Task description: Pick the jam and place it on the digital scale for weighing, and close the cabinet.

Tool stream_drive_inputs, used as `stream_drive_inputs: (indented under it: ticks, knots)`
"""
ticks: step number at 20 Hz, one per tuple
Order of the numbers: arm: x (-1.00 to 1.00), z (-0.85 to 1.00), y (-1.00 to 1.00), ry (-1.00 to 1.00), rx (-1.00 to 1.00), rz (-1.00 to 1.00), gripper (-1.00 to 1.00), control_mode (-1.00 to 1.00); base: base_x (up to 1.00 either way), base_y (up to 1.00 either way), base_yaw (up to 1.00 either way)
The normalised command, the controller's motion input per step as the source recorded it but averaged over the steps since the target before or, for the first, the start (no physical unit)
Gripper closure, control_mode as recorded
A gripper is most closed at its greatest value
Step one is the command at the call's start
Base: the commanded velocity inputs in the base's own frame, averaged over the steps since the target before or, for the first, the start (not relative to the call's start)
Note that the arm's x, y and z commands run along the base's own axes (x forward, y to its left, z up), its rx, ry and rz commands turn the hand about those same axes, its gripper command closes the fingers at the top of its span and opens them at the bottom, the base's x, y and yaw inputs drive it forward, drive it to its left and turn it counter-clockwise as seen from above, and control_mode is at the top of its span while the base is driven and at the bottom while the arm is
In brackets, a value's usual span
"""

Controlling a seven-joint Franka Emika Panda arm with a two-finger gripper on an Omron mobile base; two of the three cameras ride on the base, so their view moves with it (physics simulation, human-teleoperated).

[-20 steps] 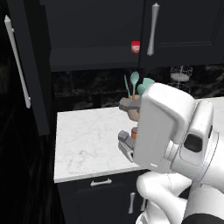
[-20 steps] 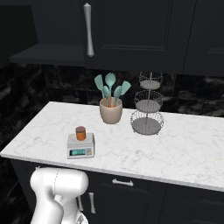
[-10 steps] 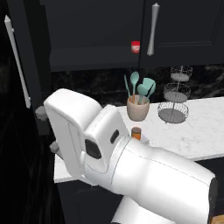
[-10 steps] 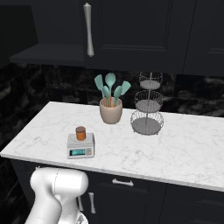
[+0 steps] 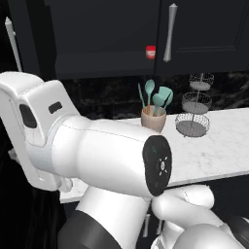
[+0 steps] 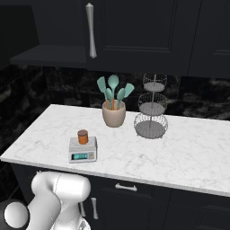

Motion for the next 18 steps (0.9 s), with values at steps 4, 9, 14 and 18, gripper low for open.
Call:
stream_drive_inputs:
  ticks: [4,9,14,18]
  knots:
    - [0.74,-0.16,0.42,0.02,0.0,0.0,-1.0,-1.0,0.0,0.0,0.0]
    - [0.95,-0.24,0.42,0.0,0.0,0.0,-1.0,-1.0,0.0,0.0,0.0]
    - [0.96,-0.41,0.06,0.0,0.0,-0.04,-1.0,-1.0,0.0,0.0,0.0]
    - [0.71,-0.29,-0.09,0.0,0.0,-0.13,-1.0,-1.0,0.0,0.0,0.0]
